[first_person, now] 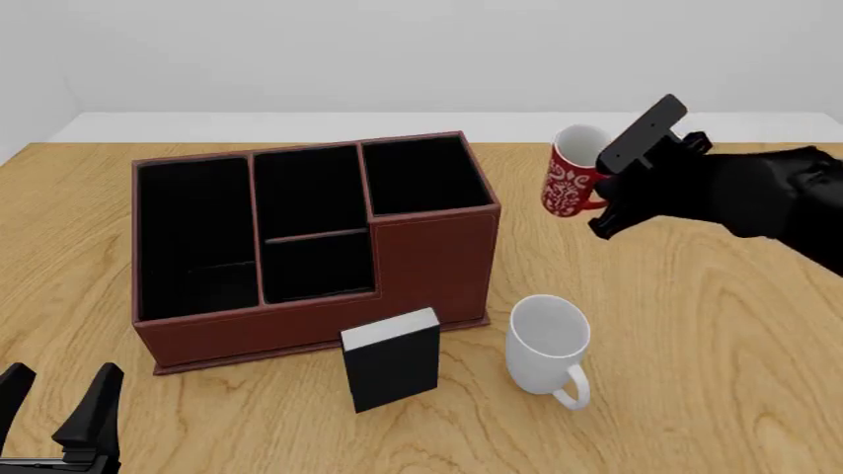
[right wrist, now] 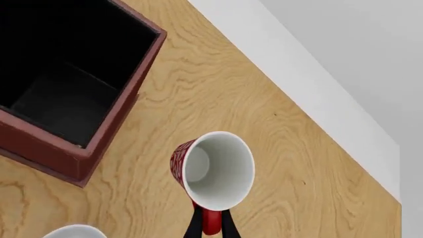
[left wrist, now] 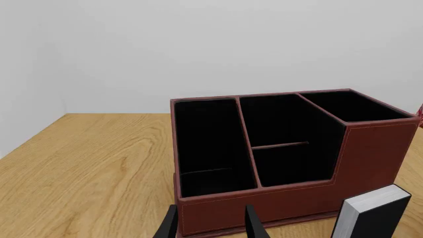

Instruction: Pick up the red mug and place it to the right of the caddy.

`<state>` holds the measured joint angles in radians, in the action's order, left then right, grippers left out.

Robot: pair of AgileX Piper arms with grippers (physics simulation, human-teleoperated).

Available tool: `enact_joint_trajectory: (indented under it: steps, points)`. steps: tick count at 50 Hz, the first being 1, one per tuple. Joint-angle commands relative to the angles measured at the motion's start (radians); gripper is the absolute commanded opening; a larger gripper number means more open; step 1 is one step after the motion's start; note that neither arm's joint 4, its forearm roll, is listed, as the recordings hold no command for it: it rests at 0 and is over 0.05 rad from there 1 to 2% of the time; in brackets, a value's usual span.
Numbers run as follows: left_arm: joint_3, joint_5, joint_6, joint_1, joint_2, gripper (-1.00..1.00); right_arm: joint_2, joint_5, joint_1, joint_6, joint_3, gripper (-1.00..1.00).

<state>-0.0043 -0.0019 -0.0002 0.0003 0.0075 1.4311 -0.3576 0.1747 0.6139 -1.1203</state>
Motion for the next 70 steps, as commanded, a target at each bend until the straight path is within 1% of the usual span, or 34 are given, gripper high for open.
enact_joint_trajectory:
  steps: [1,3,4,13,19,31,40,70]
  points:
    - [0.0,0.0,0.0,0.0,0.0,1.0,0.131,0.037,0.02,-0.02,-0.067,-1.0]
    - [0.0,0.0,0.0,0.0,0.0,1.0,0.155,0.05,0.02,-0.013,-0.072,-1.0]
    - [0.0,0.0,0.0,0.0,0.0,1.0,0.164,0.048,0.027,-0.018,-0.077,-1.0]
    - [0.0,0.0,0.0,0.0,0.0,1.0,0.251,0.083,0.009,-0.001,-0.093,-1.0]
    - [0.0,0.0,0.0,0.0,0.0,1.0,0.282,0.096,0.014,-0.007,-0.096,-1.0]
    - [0.0,0.0,0.0,0.0,0.0,1.0,0.321,0.112,0.036,-0.018,-0.096,-1.0]
    - [0.0,0.0,0.0,0.0,0.0,1.0,0.347,0.124,0.057,-0.003,-0.082,-1.0]
    - [0.0,0.0,0.0,0.0,0.0,1.0,0.41,0.14,0.043,0.024,-0.077,-1.0]
